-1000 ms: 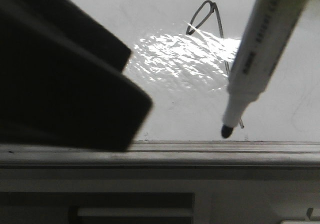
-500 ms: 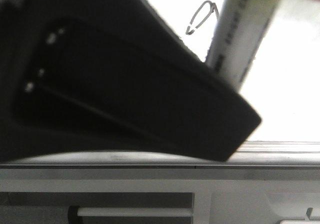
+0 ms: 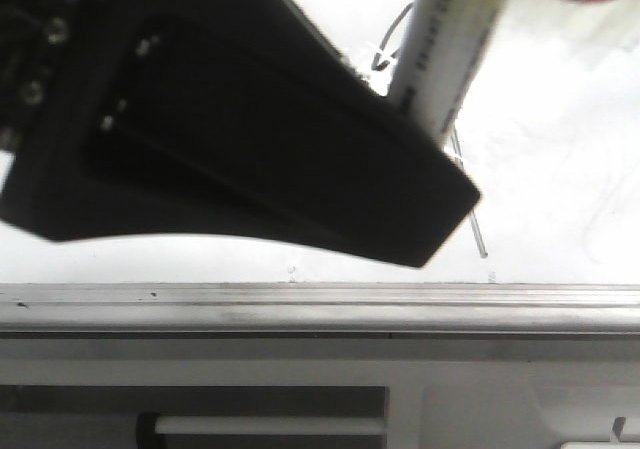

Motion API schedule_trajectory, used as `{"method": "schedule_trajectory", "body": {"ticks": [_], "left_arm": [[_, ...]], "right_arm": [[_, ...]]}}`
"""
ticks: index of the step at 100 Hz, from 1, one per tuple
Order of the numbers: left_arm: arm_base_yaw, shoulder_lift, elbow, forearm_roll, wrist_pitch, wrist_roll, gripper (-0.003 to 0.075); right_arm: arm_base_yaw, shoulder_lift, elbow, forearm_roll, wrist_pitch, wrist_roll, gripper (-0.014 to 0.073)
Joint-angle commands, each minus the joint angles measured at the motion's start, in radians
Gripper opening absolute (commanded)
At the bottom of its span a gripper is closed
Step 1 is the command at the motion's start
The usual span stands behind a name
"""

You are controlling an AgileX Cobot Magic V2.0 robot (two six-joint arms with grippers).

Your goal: Write number 9 on whiteboard

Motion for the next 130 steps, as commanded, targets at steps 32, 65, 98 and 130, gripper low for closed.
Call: {"method": "schedule_trajectory", "body": {"ticks": [32,65,98,130], "left_arm": [[-0.003,-0.055,-0.034,-0.058,0.021,-0.018,0.0225],[-0.003,-0.065,-0.034,-0.039,-0.034,-0.009,0.023],[-0.003,-0.065,-0.034,-0.039,-0.05,-0.009,-0.0019],[-0.003,-0.065,0.009,-0.042,0.002,-0.009,-0.002]], "right_arm": [[0.006,-0.005,-0.027,0.07,-0.079,0.006,-0.0069],[0.006,0.016,-0.027,-0.012,-0.156,0.006,-0.0069],[0.006,0.046,-0.027,-0.012,-0.148,0.006,-0.0069],[0.005,0.078,-0.025,0.002,-0.096,0.019,-0.0064]]}}
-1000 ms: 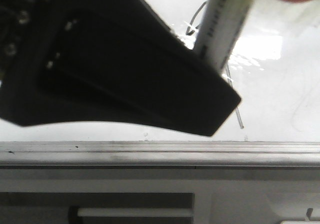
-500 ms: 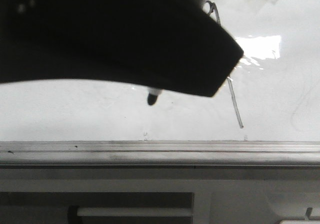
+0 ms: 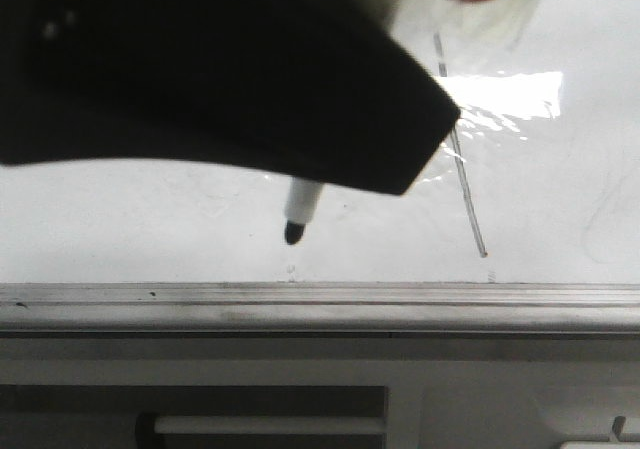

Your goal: Write number 9 on whiteboard

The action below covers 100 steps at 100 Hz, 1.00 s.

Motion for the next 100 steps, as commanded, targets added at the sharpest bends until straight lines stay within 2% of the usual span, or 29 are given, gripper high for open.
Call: {"method": "schedule_trajectory", "body": {"ticks": [1,12,36,48,80,89,100], "left_arm": [[-0.003,-0.02,0.0,-0.05,0.019,-0.027,-0.002],[-0.003,-0.02,0.031,-0.05,0.028,-0.027,-0.002],[-0.003,-0.022,0.081,-0.05,0.028,-0.027,-0.002],[-0.003,-0.028,0.081,-0.066,0.024,-0.027,-0.002],[-0.003,-0.036,0.081,-0.085,0.017,-0.027,-0.002],[-0.003,-0.036,0.081,-0.096,0.017,-0.027,-0.002],[-0.003,-0.036,0.081,-0.105,0.009,-0.027,-0.002]], "right_arm": [[0.0,0.017,-0.025,0.013,-0.012,-0.003,-0.0059],[0.0,0.066,-0.025,0.05,-0.005,0.0,0.0039],[-0.001,0.137,-0.027,0.051,-0.007,0.0,0.0462],[-0.002,0.107,-0.045,0.043,-0.012,0.0,0.0547],[-0.003,-0.103,-0.089,-0.033,-0.025,0.0,0.0524],[-0.003,-0.177,-0.089,-0.044,-0.026,0.034,0.0397],[-0.003,-0.261,-0.089,-0.053,-0.026,0.078,0.0106]]}}
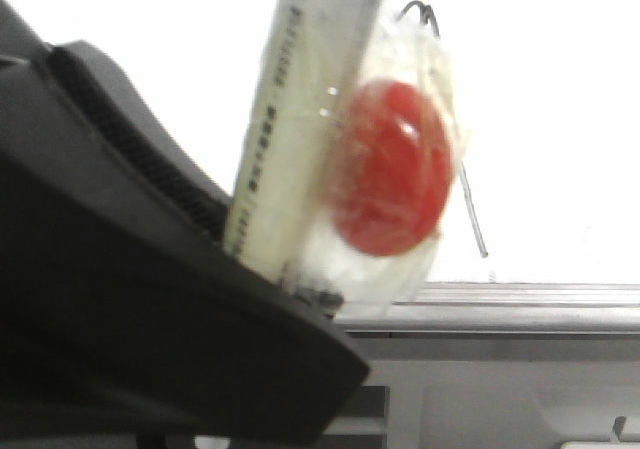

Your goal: Write number 9 on whiteboard

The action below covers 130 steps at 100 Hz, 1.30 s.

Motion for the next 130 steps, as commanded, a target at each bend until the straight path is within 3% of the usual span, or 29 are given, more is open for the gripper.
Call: {"method": "schedule_trajectory", "body": {"ticks": [1,6,32,43,73,99,106,116,130], "left_arm": [[-0.003,-0.019,-0.025,-0.045,-0.027,-0.011,-0.002],[-0.003,-0.019,-0.025,-0.045,-0.055,-0.046,-0.002],[-0.003,-0.006,-0.027,-0.082,-0.429,-0.408,-0.0021],[-0.003,0.042,-0.07,-0.16,-0.517,-0.416,-0.0021],[-0.003,0.218,-0.282,-0.16,-0.521,-0.37,-0.0021],[-0.003,0.238,-0.395,-0.19,-0.63,-0.188,-0.0021],[-0.003,0.238,-0.413,-0.307,-0.679,-0.069,-0.0021],[-0.008,0.232,-0.427,-0.716,-0.803,0.273,-0.0021],[-0.12,0.2,-0.405,-0.716,-1.061,0.309,-0.0021]], "right_arm": [[-0.003,-0.061,-0.038,-0.01,-0.071,0.029,0.0085],[-0.003,-0.097,-0.038,-0.01,-0.073,0.029,-0.0069],[-0.003,-0.171,-0.034,-0.01,-0.084,0.033,-0.006],[-0.003,-0.169,-0.03,-0.01,-0.082,0.033,-0.006],[-0.003,-0.169,-0.013,-0.01,-0.09,0.039,-0.006],[-0.003,-0.169,-0.013,-0.01,-0.08,0.072,-0.006],[-0.003,-0.169,-0.013,-0.01,-0.08,0.072,-0.006],[-0.003,-0.169,-0.013,-0.01,-0.082,0.073,-0.006],[-0.003,-0.169,-0.013,-0.01,-0.08,0.08,-0.006]]}}
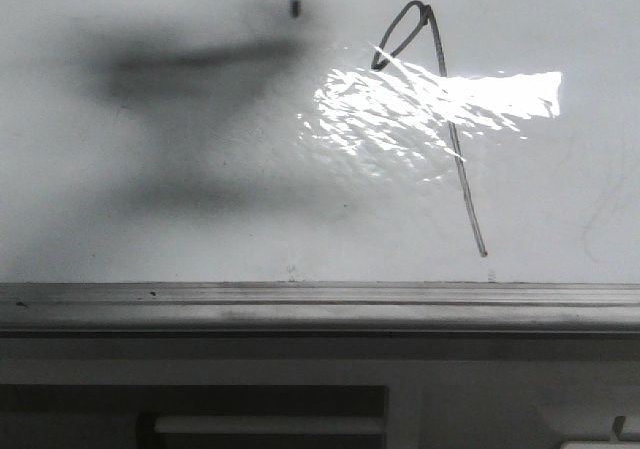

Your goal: Write number 9 on whiteboard

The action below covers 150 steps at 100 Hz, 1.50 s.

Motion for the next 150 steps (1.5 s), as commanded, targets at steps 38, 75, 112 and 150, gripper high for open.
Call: {"method": "schedule_trajectory", "body": {"ticks": [38,75,112,150], "left_arm": [[-0.153,-0.043,0.02,-0.046,-0.15,-0.13,-0.0021],[0.084,-0.043,0.098,-0.046,0.188,-0.289,-0.0021],[0.152,0.035,0.098,-0.046,0.294,-0.283,-0.0021],[0.152,0.093,0.098,-0.046,0.222,-0.283,-0.0021]], "right_arm": [[-0.003,0.005,-0.025,-0.007,-0.086,0.013,-0.006],[-0.003,0.005,-0.025,-0.007,-0.084,0.017,-0.006],[-0.003,0.007,-0.006,-0.005,-0.085,0.017,-0.006],[-0.003,0.007,-0.006,0.007,-0.089,0.027,-0.006]]}}
